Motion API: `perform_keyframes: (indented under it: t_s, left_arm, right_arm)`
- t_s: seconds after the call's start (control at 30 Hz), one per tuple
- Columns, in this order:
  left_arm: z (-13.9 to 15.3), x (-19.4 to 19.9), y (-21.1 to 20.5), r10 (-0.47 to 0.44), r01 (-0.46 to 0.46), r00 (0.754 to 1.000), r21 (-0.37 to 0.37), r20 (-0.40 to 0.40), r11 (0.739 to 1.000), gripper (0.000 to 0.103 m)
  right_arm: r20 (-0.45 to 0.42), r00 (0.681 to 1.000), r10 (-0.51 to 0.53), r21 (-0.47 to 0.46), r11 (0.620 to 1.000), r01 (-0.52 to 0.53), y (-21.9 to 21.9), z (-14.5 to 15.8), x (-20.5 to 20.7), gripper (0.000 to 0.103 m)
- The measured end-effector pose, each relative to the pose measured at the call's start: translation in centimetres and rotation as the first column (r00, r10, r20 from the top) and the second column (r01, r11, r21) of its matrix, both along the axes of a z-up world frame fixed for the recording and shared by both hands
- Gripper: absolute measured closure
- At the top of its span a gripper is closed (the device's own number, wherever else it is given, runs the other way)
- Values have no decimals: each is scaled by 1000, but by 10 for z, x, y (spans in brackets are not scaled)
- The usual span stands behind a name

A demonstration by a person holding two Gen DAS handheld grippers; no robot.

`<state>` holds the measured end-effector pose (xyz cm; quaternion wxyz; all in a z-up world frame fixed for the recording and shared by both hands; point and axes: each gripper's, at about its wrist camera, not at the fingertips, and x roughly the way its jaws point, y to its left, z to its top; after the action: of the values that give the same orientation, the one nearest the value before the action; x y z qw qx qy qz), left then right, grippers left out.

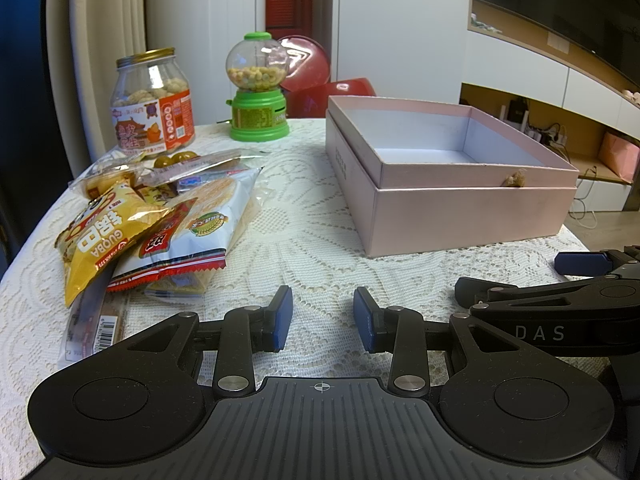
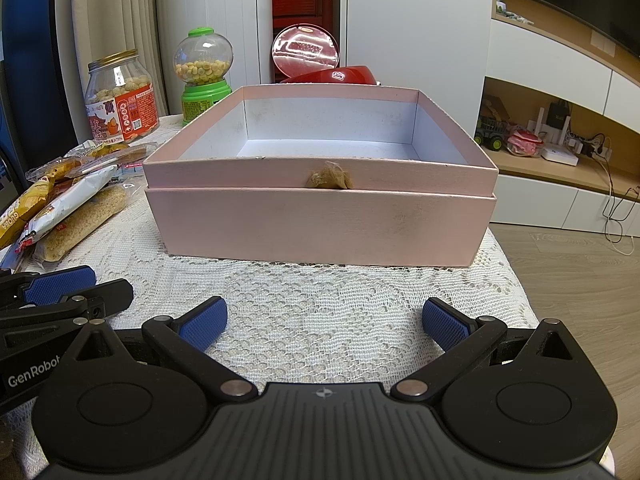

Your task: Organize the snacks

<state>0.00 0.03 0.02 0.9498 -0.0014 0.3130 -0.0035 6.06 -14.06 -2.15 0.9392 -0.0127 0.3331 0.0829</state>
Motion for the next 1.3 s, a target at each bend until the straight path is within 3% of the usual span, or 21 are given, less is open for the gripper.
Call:
perform_keyframes:
  t_s: [0.53, 0.77, 0.9, 0.97, 1.07, 1.2, 1.3]
  left_arm:
    - [0, 1, -2, 0, 0, 1000, 16, 1, 1000, 64]
    - [14, -14, 17, -74, 73, 997, -60, 0, 995, 65]
    - [47, -32, 50, -111, 120, 991, -125, 76, 985, 64]
    - [62, -34, 76, -78, 95, 992, -167, 103, 981, 63]
    - [84, -13, 132, 34, -5, 992, -236, 121, 972, 64]
    - [86, 66, 209, 118, -88, 990, -331, 71, 939, 64]
    - [72, 127, 246, 161, -153, 987, -275, 8, 949, 64]
  right_arm:
    - [-5, 1000, 5, -3, 1000, -5, 1, 2, 3, 0]
    - [-137, 987, 81, -16, 996, -84, -8, 1, 15, 0]
    - [-190, 976, 109, -34, 992, -118, -4, 6, 15, 0]
    - [-219, 967, 126, -47, 989, -140, 5, 13, 17, 0]
    - [-183, 959, 218, -71, 970, -234, 31, 28, 13, 1]
    - [-91, 950, 299, -131, 942, -310, 67, 49, 5, 1]
    - [-57, 930, 364, -128, 921, -368, 85, 63, 2, 1]
